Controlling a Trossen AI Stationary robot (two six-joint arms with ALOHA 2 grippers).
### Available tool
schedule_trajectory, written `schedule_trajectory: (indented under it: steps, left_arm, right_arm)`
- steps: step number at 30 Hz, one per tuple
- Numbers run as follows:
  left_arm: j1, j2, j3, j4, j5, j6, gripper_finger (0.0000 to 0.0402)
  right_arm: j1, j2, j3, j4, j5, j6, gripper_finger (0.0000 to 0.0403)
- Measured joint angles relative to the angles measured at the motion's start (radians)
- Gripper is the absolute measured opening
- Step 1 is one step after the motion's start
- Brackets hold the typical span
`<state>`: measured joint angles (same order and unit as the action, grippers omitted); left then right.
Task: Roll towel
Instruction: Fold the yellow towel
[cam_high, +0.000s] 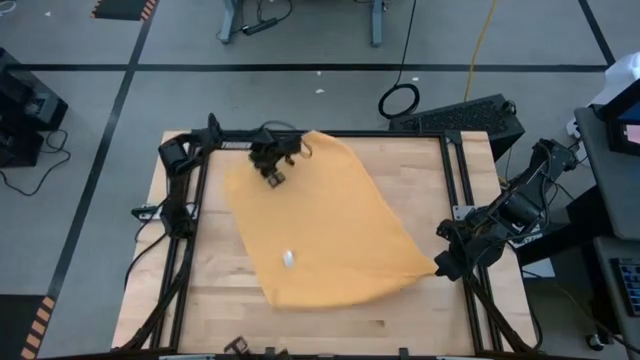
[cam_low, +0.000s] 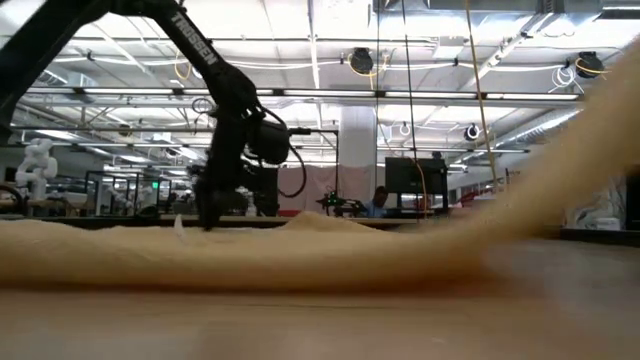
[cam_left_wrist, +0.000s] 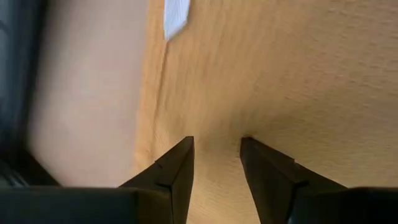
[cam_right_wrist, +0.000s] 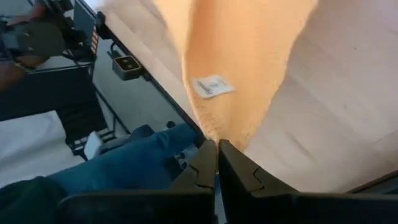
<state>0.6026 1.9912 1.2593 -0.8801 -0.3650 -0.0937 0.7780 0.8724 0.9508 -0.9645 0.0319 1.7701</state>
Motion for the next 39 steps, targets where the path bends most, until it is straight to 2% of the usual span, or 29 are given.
schedule_trajectory:
  steps: [2, 9, 11, 15, 17, 21, 25, 28, 32, 36, 39]
  left_arm:
    - [0.028, 0.008, 0.056, 0.020, 0.025, 0.054, 0.0143]
    - [0.074, -0.039, 0.252, -0.059, 0.329, 0.035, 0.0143]
    - [0.060, -0.064, 0.271, -0.073, 0.404, -0.007, 0.0143]
    - [0.003, -0.141, 0.273, -0.082, 0.644, -0.040, 0.0143]
    - [-0.054, -0.168, 0.271, -0.118, 0.705, -0.052, 0.0143]
    - [-0.233, -0.201, 0.272, -0.191, 0.696, -0.123, 0.0143]
    - [-0.423, -0.203, 0.270, -0.186, 0.660, -0.355, 0.0149]
    - [-0.542, -0.204, 0.271, -0.137, 0.560, -0.559, 0.0169]
    - [-0.631, -0.203, 0.228, -0.045, 0.443, -0.758, 0.0216]
    - [-0.687, -0.199, 0.094, 0.124, 0.436, -0.904, 0.0260]
    - [-0.721, -0.199, 0.031, 0.256, 0.438, -1.001, 0.0274]
  right_arm:
    - [0.000, 0.003, 0.000, 0.018, 0.014, 0.001, 0.0000]
    - [-0.019, 0.027, 0.000, 0.102, 0.073, 0.040, 0.0000]
    - [-0.028, 0.040, 0.000, 0.110, 0.073, 0.032, 0.0000]
    - [-0.054, 0.060, 0.000, 0.115, 0.070, -0.031, 0.0000]
    - [-0.068, 0.059, 0.000, 0.115, 0.069, -0.068, 0.0000]
    - [-0.103, 0.026, 0.000, 0.115, 0.026, -0.141, 0.0000]
    - [-0.131, -0.016, 0.000, 0.107, -0.057, -0.229, 0.0000]
    - [-0.140, -0.047, 0.000, 0.083, -0.100, -0.290, 0.0000]
    - [-0.150, -0.079, 0.000, 0.055, -0.187, -0.378, 0.0000]
    - [-0.155, -0.104, 0.000, 0.020, -0.264, -0.465, 0.0000]
    - [-0.156, -0.119, 0.000, -0.004, -0.294, -0.500, 0.0000]
